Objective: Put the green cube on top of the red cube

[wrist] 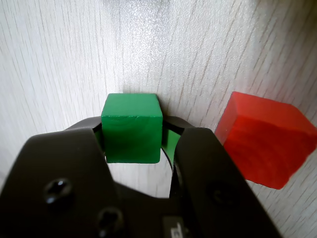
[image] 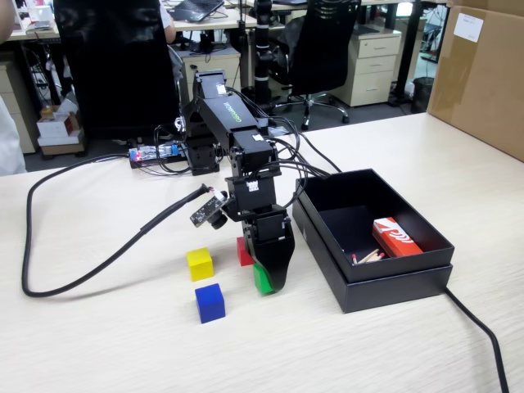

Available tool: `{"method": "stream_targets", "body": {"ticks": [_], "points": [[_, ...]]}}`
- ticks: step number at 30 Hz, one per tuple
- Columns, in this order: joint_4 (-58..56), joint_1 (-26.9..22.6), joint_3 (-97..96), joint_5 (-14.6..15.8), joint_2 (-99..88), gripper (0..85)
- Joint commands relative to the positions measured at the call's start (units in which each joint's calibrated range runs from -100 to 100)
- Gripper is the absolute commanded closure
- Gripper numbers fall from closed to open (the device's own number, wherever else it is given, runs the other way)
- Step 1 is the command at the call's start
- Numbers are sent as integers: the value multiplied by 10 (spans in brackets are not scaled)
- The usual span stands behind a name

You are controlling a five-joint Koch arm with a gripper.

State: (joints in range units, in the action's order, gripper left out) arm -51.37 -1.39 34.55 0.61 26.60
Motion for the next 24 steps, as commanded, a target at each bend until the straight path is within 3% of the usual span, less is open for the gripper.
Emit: {"method": "stream_targets", "body": {"ticks": [1, 10, 18, 24], "points": [[-6, 2, 51, 11, -21, 846], [-12, 2, 25, 33, -222, 846], [-12, 0, -181, 34, -470, 846], [-11, 0, -281, 38, -547, 846]]}}
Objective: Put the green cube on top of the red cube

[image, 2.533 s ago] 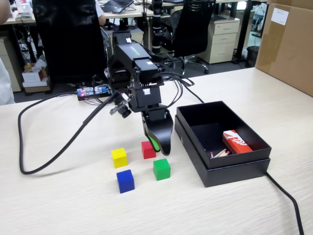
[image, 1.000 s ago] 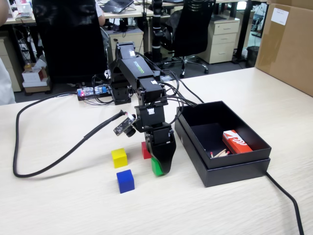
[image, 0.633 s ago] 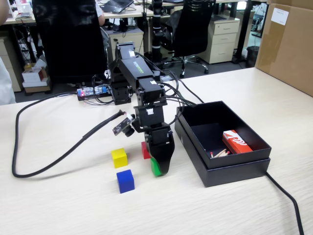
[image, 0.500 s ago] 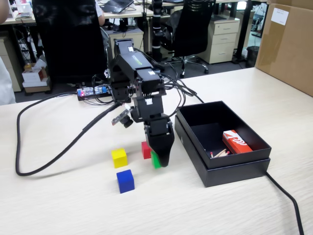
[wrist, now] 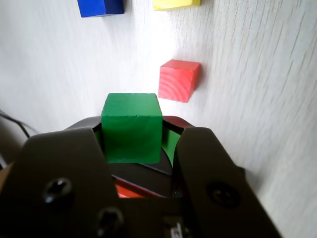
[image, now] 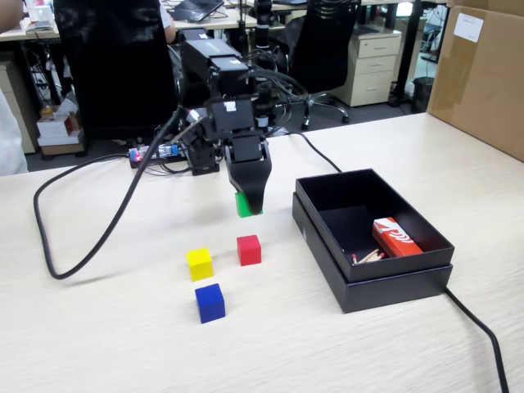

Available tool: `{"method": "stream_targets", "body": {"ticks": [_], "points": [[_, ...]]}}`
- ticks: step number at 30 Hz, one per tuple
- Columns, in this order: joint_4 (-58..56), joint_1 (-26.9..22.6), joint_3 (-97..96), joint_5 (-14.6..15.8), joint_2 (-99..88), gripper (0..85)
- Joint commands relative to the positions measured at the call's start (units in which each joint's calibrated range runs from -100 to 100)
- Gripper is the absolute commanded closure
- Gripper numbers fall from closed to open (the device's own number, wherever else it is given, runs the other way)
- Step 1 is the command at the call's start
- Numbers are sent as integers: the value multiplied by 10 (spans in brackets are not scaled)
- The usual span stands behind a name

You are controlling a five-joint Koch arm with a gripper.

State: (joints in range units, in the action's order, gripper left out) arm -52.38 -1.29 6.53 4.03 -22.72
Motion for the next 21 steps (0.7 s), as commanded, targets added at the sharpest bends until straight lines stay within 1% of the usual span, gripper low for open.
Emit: {"method": "stream_targets", "body": {"ticks": [1, 6, 21], "points": [[2, 0, -10, 4, -53, 846], [40, 4, -59, 5, -41, 846], [85, 8, -63, 5, 33, 846]]}}
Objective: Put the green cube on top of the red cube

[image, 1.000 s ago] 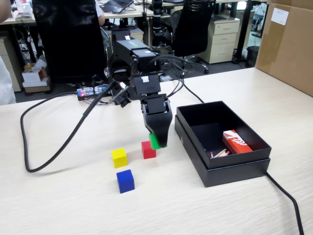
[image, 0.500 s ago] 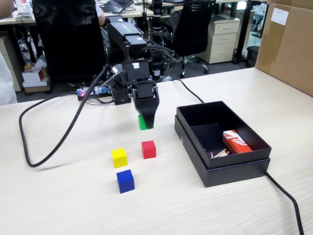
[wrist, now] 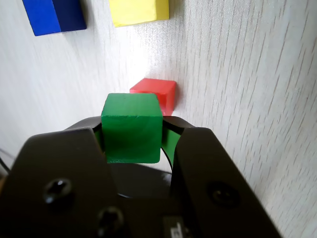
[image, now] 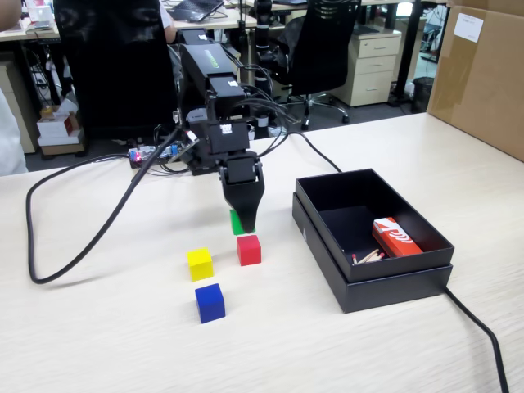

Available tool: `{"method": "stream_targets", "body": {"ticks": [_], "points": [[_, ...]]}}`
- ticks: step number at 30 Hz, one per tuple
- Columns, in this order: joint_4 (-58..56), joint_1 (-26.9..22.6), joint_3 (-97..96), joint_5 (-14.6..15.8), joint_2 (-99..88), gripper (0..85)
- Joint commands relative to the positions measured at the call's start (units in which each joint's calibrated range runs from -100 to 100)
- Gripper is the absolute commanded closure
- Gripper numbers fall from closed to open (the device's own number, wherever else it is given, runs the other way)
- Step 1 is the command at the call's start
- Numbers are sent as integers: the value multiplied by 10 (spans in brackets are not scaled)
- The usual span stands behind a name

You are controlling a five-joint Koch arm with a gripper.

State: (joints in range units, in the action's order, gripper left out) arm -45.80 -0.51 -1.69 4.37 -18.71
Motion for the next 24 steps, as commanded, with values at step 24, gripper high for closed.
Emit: {"method": "stream_targets", "body": {"ticks": [24], "points": [[48, -6, -5, 3, 12, 845]]}}
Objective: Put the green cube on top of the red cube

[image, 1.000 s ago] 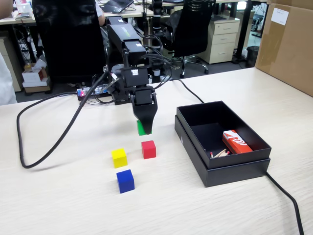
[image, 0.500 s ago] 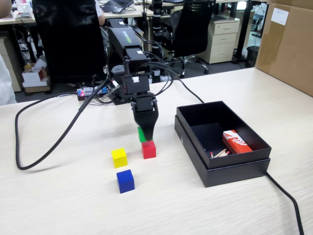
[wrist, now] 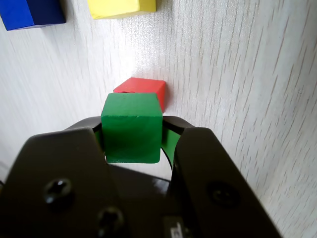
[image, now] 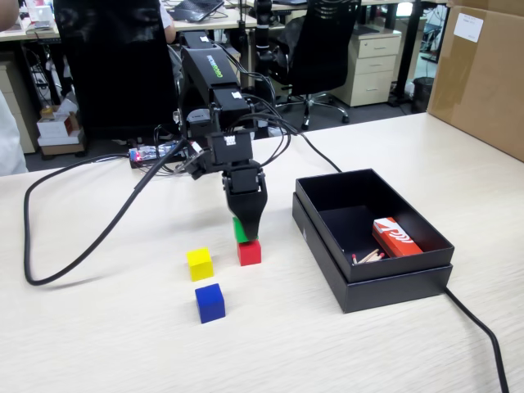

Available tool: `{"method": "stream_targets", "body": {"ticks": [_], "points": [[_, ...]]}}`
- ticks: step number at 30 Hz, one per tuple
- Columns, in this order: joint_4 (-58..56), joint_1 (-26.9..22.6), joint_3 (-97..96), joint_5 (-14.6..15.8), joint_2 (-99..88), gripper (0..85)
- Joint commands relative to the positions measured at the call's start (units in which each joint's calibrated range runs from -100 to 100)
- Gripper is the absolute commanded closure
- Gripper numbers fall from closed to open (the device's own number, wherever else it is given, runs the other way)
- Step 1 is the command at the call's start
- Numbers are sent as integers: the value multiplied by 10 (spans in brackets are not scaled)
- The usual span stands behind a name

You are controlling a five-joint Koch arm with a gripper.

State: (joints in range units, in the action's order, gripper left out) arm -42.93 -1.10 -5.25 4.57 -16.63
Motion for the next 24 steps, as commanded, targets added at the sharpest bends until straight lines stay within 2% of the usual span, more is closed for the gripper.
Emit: {"method": "stream_targets", "body": {"ticks": [1, 8, 9, 13, 14, 16, 24], "points": [[19, 0, 31, 1, -6, 845], [25, 0, 34, 1, -1, 842], [25, -1, 36, 0, 1, 745], [25, -2, 34, 0, 1, 625], [25, -4, 32, -1, 1, 509], [25, -5, 31, -2, 1, 423], [25, -5, 31, -3, -6, 388]]}}
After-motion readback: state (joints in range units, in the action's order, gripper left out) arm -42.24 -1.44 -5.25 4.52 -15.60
